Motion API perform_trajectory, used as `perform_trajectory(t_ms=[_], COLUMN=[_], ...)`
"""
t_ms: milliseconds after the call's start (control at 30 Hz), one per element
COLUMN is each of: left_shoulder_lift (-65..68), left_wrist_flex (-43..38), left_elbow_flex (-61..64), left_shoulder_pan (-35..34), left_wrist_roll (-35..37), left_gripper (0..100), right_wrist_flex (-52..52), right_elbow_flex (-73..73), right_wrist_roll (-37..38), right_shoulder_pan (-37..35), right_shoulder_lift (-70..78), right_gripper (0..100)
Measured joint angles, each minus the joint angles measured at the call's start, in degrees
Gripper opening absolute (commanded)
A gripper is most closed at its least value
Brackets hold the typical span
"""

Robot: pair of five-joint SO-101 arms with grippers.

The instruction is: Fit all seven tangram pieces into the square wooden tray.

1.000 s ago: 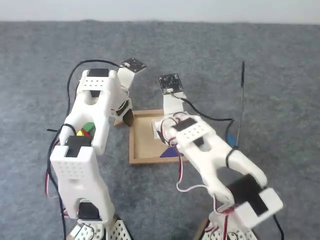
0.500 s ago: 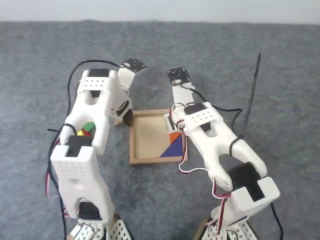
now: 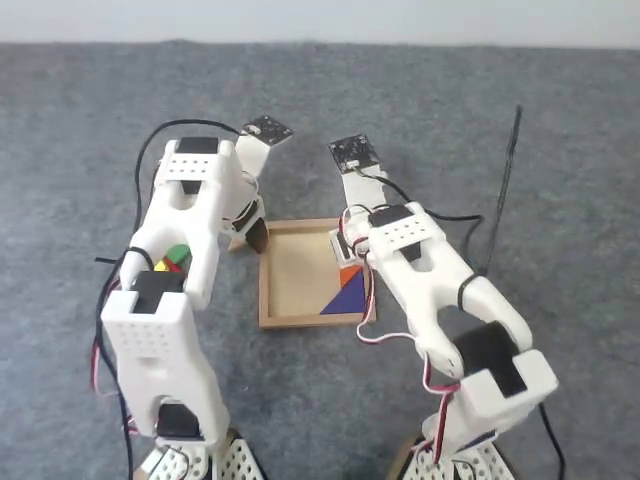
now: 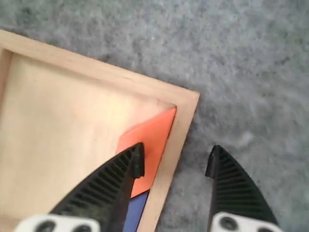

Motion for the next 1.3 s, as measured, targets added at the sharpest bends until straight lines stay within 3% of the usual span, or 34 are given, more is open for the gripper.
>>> perform_trajectory(t_ms=[300,633,900,1200,1300], left_shoulder_lift=[-5.63,-5.8,1.32,2.2,2.29], left_wrist_flex=[3.25,3.6,-2.81,-2.99,-2.99], left_elbow_flex=[0.62,0.62,0.62,-0.18,-0.18], left_shoulder_pan=[0.09,-3.78,-2.11,-1.14,-0.79], left_wrist_roll=[-0.53,-12.13,-9.05,-6.86,-6.86], left_gripper=[22,22,22,22,17], right_wrist_flex=[9.41,11.6,11.78,11.78,11.78], right_elbow_flex=[-12.75,-14.86,-14.86,-14.86,-14.86], right_wrist_roll=[0.09,0.09,0.09,0.09,0.09], right_shoulder_pan=[1.32,1.49,1.49,1.49,1.49], right_shoulder_lift=[8.53,9.85,9.85,10.11,10.11], right_gripper=[22.9,22.9,22.9,22.8,22.8])
